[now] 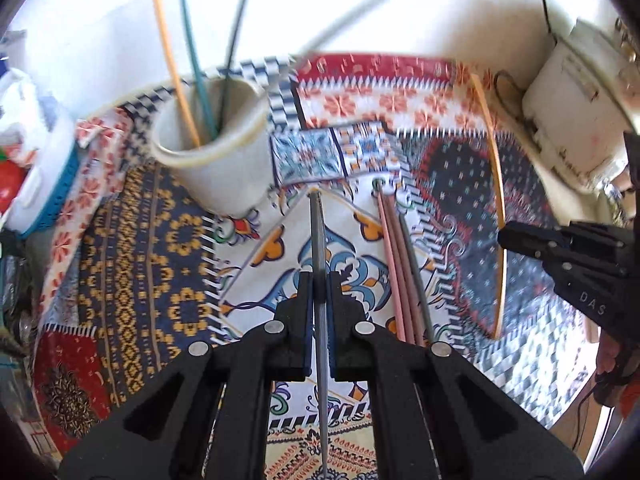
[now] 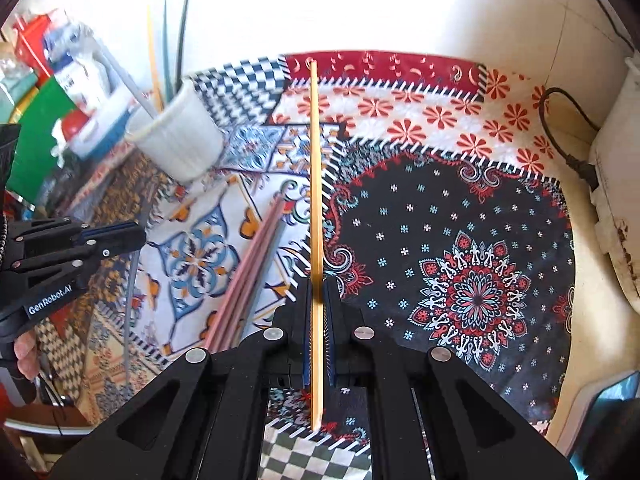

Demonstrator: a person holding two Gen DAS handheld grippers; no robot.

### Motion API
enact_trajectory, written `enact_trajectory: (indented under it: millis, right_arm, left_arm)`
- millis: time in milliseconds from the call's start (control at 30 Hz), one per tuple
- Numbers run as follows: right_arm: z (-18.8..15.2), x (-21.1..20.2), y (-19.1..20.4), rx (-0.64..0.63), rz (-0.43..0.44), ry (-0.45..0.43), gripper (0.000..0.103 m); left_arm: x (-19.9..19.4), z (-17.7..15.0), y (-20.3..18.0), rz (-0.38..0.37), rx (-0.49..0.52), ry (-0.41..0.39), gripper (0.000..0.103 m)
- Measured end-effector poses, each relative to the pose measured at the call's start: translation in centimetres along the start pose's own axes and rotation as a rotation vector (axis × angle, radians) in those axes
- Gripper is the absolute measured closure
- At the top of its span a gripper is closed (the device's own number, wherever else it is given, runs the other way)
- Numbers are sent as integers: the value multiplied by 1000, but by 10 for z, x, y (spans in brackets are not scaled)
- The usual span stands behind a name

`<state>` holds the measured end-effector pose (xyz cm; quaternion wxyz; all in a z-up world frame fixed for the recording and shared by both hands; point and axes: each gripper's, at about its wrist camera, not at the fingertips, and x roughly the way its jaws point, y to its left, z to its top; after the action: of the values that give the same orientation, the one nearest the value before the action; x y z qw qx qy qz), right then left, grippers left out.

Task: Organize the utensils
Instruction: 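Lift the grey stick with the left tool while the right tool lifts the yellow stick, then lower the grey stick into the cup with the left tool while the right tool regrips the yellow stick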

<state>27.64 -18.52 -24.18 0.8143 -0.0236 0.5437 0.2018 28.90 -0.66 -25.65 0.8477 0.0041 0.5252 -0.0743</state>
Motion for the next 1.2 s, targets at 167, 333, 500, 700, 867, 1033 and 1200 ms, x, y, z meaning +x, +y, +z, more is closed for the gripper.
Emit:
enact_trajectory:
  millis: [167,333,500,700,867,1033,1200]
  right_arm:
    - [-1,-22,10,-13,21,-56,98]
    - [-1,-44,18,-29,34,-109,98]
    - [5,-53,27,-43,47,-146,102]
    - [13,-64,34,-59,51,-182,102]
    - [14,-54,31,-56,57,-132,102]
    - [1,-38,13,-20,17,-50,100]
    - [-11,-14,-25,103,-24,55,80]
  left_arm:
    - [-32,-1,7,-6,-36,-72,98]
    - [-60,-4,7,14,-46,-150,99]
    - [-81,-3,7,31,-49,-213,99]
    - [-99,1,12,39,-62,-269,99]
    - [-110,3,21,49,-96,-305,99]
    - [-117,2,33,67,-128,-328,99]
    - [-121,-1,40,67,-164,-345,99]
